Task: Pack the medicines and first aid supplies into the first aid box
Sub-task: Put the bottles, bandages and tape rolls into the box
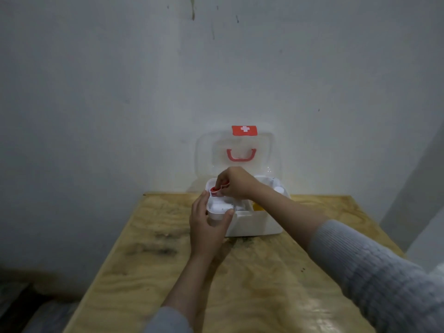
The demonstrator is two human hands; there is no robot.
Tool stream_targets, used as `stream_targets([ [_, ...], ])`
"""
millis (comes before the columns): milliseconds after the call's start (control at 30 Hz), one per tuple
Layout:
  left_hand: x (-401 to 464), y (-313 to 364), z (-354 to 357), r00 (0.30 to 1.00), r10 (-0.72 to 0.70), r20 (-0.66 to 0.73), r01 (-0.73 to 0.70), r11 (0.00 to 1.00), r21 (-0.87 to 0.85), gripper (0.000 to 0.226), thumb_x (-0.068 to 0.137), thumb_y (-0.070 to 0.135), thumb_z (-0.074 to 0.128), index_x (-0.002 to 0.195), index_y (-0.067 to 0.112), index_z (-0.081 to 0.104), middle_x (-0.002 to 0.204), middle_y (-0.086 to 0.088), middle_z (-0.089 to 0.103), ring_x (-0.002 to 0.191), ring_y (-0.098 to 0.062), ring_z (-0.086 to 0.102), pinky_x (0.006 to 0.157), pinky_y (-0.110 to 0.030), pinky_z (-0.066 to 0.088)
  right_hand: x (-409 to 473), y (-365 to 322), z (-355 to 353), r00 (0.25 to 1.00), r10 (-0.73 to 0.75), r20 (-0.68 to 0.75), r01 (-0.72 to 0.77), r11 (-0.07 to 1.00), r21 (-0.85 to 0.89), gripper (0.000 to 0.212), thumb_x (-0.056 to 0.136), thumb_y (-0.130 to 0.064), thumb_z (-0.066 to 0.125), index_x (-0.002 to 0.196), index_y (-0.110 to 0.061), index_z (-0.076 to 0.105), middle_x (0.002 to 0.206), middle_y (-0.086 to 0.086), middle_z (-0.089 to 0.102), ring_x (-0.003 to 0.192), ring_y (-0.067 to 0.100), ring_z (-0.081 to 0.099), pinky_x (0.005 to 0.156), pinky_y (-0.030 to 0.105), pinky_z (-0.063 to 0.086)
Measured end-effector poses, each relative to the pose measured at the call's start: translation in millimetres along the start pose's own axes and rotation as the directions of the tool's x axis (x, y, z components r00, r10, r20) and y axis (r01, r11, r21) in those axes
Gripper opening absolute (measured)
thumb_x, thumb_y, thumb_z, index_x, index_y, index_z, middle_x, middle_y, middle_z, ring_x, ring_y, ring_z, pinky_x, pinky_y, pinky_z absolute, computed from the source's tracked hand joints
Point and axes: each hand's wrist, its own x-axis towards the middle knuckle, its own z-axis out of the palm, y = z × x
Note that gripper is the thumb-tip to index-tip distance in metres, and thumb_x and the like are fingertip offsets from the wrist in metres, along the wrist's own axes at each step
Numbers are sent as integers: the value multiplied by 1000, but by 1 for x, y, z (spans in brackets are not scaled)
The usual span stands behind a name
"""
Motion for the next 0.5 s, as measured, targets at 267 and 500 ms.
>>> stream_targets([
  [267, -1, 1, -1, 1000, 2, 6, -2, 1000, 2, 72, 70, 56, 67, 135, 36, 41, 133, 20, 42, 125, -8, 44, 94, -43, 52, -4, 4, -12, 999, -22, -45, 25, 998, 52, 22, 79, -12, 70, 101, -7, 71, 104, 9, 72, 78, 10, 59, 69, 15, 47],
  [500, -1, 2, 0, 1000, -16, 4, 15, 1000, 8, 72, 73, 48, 71, 136, 31, 42, 139, 13, 41, 126, -9, 42, 95, -43, 52, -9, 30, -62, 756, -270, -597, 109, 950, -292, 33, 74, -6, 67, 107, -8, 65, 106, 16, 63, 95, 33, 57, 74, 39, 51],
])
